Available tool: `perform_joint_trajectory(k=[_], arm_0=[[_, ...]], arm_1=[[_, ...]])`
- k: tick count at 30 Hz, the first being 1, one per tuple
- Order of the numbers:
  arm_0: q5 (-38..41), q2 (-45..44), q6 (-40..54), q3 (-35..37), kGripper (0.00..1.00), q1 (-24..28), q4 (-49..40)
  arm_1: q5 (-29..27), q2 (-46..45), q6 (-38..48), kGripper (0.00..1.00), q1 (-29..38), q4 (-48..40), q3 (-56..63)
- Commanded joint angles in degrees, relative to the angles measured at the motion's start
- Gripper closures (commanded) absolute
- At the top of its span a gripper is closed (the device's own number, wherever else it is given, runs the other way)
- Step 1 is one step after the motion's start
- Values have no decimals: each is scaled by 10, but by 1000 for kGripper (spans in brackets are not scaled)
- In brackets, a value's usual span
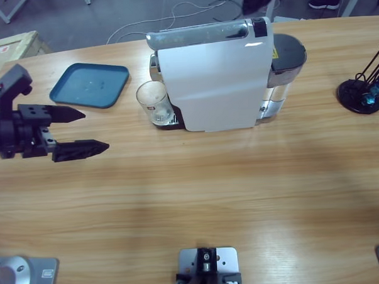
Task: Pour coffee
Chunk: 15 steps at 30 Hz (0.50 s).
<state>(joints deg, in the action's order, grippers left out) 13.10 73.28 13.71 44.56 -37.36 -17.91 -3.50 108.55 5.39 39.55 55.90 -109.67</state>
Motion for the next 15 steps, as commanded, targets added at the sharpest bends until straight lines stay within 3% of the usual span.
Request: perform_joint_trajectory(k=[1, 15], arm_0=[[-5, 14, -7, -1, 0, -5, 1], [-4, 15, -7, -1, 0, -5, 0]], arm_1=[[-25, -39, 24, 0, 15, 2, 38], [-32, -56, 43, 0, 15, 14, 79]])
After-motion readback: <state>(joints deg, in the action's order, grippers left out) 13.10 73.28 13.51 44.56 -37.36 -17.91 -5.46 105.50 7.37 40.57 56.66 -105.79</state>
